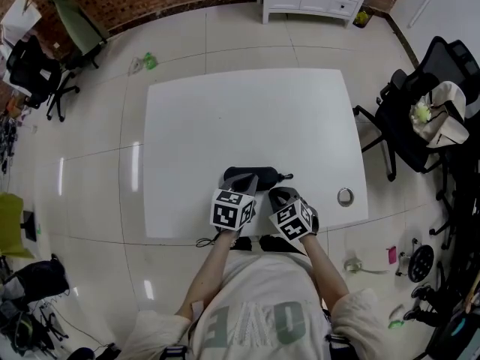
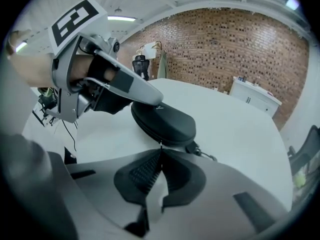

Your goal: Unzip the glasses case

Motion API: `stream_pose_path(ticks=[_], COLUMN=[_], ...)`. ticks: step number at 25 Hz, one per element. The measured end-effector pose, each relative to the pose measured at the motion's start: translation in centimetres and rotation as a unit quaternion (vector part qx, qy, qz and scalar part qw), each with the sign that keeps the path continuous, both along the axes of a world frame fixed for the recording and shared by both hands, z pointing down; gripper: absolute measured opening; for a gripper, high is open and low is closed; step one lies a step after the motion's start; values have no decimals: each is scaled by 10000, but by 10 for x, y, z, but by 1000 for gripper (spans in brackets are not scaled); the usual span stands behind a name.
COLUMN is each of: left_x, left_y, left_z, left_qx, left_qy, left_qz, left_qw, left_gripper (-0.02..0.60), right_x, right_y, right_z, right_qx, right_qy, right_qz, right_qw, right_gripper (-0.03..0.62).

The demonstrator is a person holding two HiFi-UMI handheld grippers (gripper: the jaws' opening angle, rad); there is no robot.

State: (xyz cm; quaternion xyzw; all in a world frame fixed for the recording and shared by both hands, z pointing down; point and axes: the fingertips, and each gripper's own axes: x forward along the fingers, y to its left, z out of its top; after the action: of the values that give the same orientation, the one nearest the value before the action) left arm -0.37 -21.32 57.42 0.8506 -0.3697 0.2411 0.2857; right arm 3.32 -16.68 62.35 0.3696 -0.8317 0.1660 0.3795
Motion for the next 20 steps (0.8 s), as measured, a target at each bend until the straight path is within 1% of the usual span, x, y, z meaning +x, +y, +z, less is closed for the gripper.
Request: stream_pose_path(ticks=[5,8,12,14,16,18,20], left_x=[0,1,3,3,1,0,-2], left_y=[4,4,2,-2,-4,-5,-5], left_z=[2,3,4,3,1,0,-3], left_qx=[9,-22,-21,-56,-69,20,122], left_qy=[-38,-31,-45,-8,-30,-206,-327], left_qz=[43,10,-25,-74,-157,-191,-191], left_qw=[10000,10000,10000,10000,9998,9996,9992], left_gripper=[0,0,0,0,0,0,0], right_x=[29,37,42,39,37,33,28], right_y=[-13,-27,-43,-48,-47,-40,-23], right_z=[3,4,3,2,2,2,0], right_qx=[45,123,137,134,125,70,-46], right_qy=[259,482,635,621,566,475,323], right_qz=[47,-160,-517,-571,-469,-308,-277], right_qw=[9996,9986,9965,9963,9972,9984,9991], right_gripper=[2,2,2,2,2,2,2])
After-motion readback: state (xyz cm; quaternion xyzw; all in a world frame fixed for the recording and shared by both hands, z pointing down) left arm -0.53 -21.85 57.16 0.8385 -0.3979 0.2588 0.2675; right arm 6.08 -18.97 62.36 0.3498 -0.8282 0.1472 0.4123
